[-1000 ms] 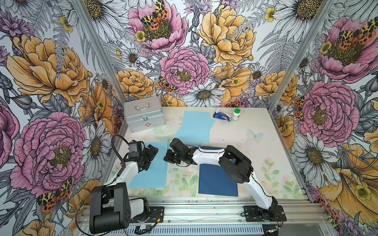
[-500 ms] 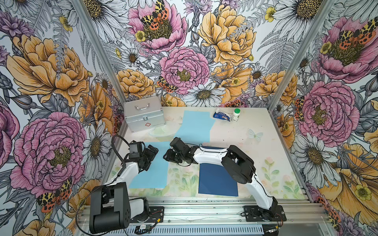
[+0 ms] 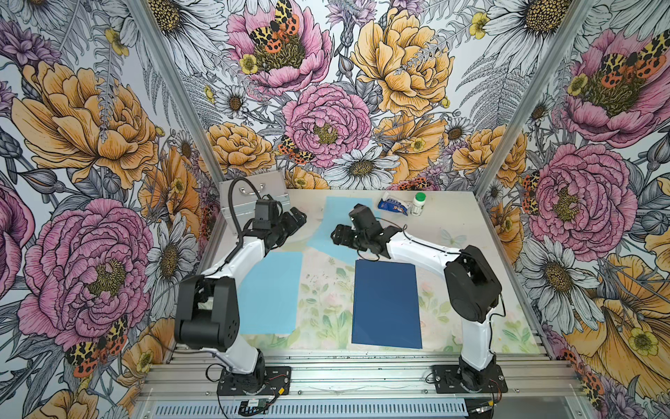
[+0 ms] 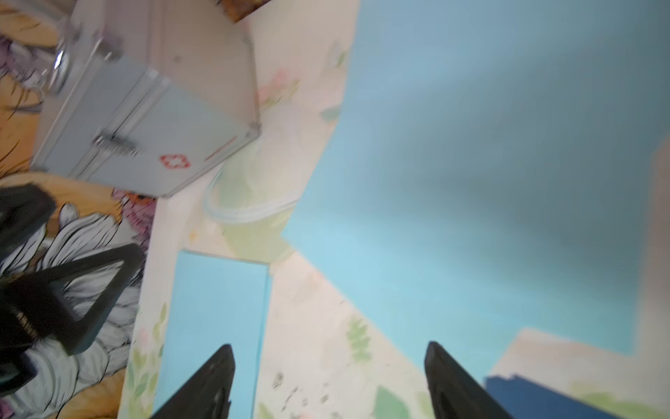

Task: Sort the scattered colored papers by color
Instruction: Place the colored paper, then pick up the colored paper.

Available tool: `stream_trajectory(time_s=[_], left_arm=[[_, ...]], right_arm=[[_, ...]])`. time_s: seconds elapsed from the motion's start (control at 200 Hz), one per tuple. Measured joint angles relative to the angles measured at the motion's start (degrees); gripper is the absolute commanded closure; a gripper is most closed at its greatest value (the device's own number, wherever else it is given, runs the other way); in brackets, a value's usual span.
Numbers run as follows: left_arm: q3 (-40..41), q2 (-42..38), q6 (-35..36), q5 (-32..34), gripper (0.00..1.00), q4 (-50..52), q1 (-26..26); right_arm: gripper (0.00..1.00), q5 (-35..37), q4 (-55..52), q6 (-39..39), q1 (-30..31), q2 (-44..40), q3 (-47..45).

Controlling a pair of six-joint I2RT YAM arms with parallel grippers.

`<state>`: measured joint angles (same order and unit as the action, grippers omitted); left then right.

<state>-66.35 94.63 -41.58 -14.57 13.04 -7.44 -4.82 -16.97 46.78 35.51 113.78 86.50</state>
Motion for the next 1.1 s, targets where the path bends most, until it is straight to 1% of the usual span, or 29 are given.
stream_trajectory(time_s=[0.085, 0.145, 0.19, 0.29, 0.34, 0.46, 0.656, 0.801, 0.896, 1.096], left_arm=[[-6.8, 8.35, 2.67, -0.5, 0.02, -0.2, -2.36], [-11.15, 13.75, 4.33, -0.83, 0.02, -0.13, -3.89], [-14.47, 17.53, 5.22, -1.18, 0.02, 0.37, -4.74], [-22.1, 24.87, 5.81, -3.17, 0.02, 1.03, -5.77], [-26.16, 28.22, 5.79, -4.11, 0.02, 1.01, -5.84], [-34.64, 34.58, 5.27, -5.46, 0.02, 1.29, -5.77], [-42.58, 41.51, 2.97, -6.64, 0.02, 1.29, -5.51], [-45.64, 45.31, 1.42, -7.17, 0.02, 1.33, -5.4], [-46.03, 46.62, 0.76, -7.5, 0.02, 1.07, -5.4], [-46.27, 46.82, -0.72, -7.91, 0.02, 1.2, -5.49]], right_arm=[[0.14, -1.97, -3.43, -3.02, -7.48, 2.29, 3.48], [0.06, -3.67, -5.46, -4.83, -11.93, 4.09, 6.19], [0.02, -5.29, -7.04, -6.45, -14.14, 5.29, 8.22], [0.01, -9.73, -11.65, -9.81, -17.27, 10.05, 15.89], [0.01, -11.34, -12.96, -11.02, -17.99, 12.48, 19.43], [0.01, -14.38, -16.02, -12.59, -19.17, 16.72, 24.74], [0.0, -17.68, -18.12, -13.68, -20.02, 25.27, 35.78], [0.01, -18.05, -18.43, -13.22, -20.17, 29.42, 40.46], [0.05, -18.62, -18.58, -12.15, -20.15, 31.06, 41.24], [0.05, -18.95, -18.38, -10.25, -19.67, 32.57, 41.29]])
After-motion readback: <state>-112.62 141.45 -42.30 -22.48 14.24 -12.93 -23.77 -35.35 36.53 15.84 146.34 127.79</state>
